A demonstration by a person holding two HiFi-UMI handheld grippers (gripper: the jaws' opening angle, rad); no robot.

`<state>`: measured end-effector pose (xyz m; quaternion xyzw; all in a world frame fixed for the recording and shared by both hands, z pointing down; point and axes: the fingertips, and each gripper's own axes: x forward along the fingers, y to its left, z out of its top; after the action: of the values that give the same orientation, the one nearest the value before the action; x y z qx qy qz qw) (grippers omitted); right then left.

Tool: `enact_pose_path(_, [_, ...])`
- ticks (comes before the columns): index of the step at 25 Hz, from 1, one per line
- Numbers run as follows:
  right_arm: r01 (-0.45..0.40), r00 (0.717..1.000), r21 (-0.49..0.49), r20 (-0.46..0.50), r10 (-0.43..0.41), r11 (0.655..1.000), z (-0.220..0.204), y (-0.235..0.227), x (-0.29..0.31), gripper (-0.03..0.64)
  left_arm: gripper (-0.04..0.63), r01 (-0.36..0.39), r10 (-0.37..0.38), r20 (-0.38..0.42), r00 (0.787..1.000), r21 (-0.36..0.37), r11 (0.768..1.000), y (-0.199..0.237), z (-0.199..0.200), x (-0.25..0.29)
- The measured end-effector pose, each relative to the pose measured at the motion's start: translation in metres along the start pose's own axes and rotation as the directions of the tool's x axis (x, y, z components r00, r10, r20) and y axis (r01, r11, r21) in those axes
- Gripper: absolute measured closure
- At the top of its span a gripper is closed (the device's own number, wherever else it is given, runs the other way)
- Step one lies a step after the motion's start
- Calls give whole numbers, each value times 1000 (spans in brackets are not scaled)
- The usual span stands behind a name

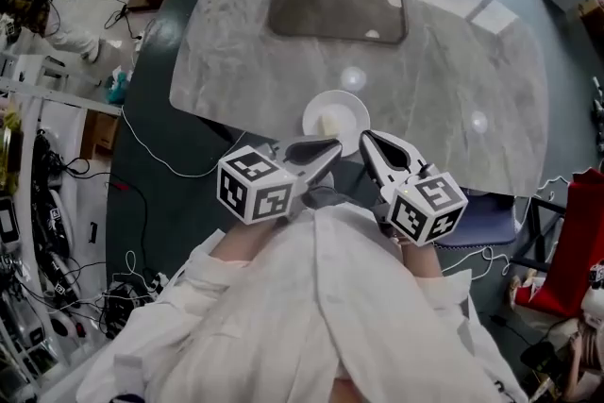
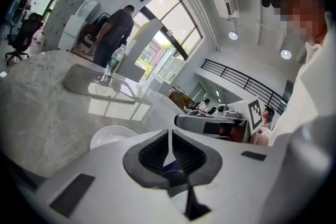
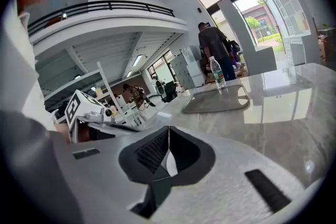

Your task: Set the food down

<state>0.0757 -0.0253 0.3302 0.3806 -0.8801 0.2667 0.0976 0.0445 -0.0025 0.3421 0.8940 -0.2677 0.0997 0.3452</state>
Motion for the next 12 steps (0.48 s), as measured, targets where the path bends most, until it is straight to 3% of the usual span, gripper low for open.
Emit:
enact_pose_path(7, [-11,999,29,-29,12,1000,-6,-13,12,612,563,-23,23,13,1000,4,1000,14,5,3])
enact_pose_path(12, [-17,998,26,-66,18,1000,-14,-9,24,612,563,-43,44,33,998,-32,999,27,3,-3])
